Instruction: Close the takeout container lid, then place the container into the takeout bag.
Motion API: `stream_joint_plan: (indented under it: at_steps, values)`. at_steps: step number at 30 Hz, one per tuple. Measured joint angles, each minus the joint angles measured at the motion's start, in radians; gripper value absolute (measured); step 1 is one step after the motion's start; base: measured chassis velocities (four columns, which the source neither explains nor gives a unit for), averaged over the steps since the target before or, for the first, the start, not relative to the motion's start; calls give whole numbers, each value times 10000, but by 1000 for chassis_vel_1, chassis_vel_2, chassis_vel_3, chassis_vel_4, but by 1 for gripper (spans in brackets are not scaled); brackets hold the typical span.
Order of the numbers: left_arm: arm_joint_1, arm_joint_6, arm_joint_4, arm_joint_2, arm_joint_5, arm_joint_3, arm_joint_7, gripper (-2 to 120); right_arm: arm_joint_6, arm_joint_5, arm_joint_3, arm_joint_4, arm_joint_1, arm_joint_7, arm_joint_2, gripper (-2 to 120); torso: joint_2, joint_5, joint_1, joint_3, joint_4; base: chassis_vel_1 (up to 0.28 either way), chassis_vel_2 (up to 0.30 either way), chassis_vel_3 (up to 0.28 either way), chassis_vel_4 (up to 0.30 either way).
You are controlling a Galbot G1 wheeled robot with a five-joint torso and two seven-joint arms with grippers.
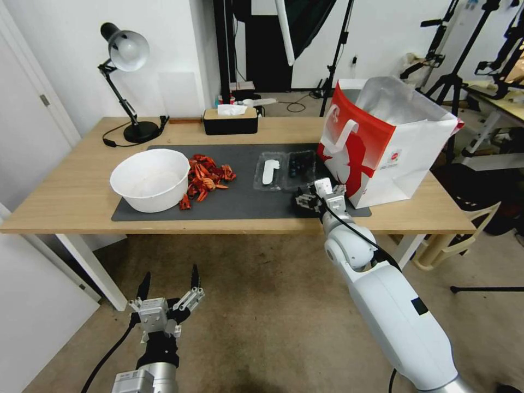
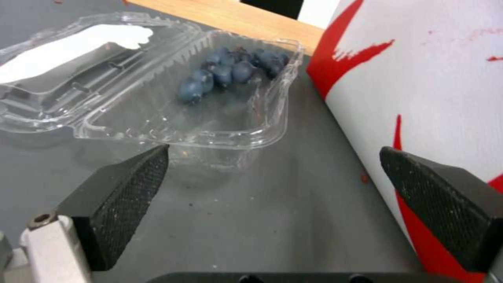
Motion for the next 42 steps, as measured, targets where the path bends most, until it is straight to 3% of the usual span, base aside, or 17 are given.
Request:
stream_joint_plan:
  at_steps: [13, 22, 25, 27, 30, 32, 35, 40, 42]
  values:
    - [24, -38, 57, 49, 19, 17, -11, 100, 25, 163, 65, 47, -123, 177, 37, 100, 0, -1, 0, 0, 1, 0, 0, 0, 0]
    - [74, -42, -135, 151, -29, -52, -7, 100, 531, 909, 359, 1635, -1392, 13, -472, 100, -1, -1, 0, 0, -1, 0, 0, 0, 0]
    - [71, -54, -184, 205, -61, -75, 1, 100, 1603, 1325, 627, 2724, -2302, -281, -751, 100, 0, -2, 0, -1, 0, 0, 0, 0, 0]
    - [67, -55, -192, 219, -67, -74, 9, 100, 1830, 1329, 698, 2914, -2517, -349, -801, 100, 0, 2, 0, -1, 1, 0, 0, 0, 0]
    - [9, -67, -214, 273, -128, -78, 68, 100, 3109, 1353, 1101, 3760, -3738, -625, -1003, 100, 0, 0, 0, -1, 2, 0, 0, 0, 0]
    - [-6, -67, -213, 287, -146, -76, 81, 100, 3312, 1337, 1162, 3864, -3969, -663, -1020, 100, 0, 1, 0, 0, -3, 0, 0, 0, 0]
    - [-77, -70, -213, 390, -236, -52, 169, 100, 4690, 1174, 1747, 4466, -5385, -818, -1003, 100, 0, 0, 0, -1, 1, 0, 0, 0, 0]
    - [-216, -62, -173, 504, -349, -37, 230, 100, 5954, 927, 2321, 4740, -6535, -1043, -773, 100, 0, -2, 0, -1, -1, 0, 0, 0, 0]
    - [-342, -17, -131, 596, -451, -10, 243, 100, 6979, 723, 2633, 4668, -7458, -1220, -492, 100, 1, -3, -1, -2, -1, 0, 0, 0, 0]
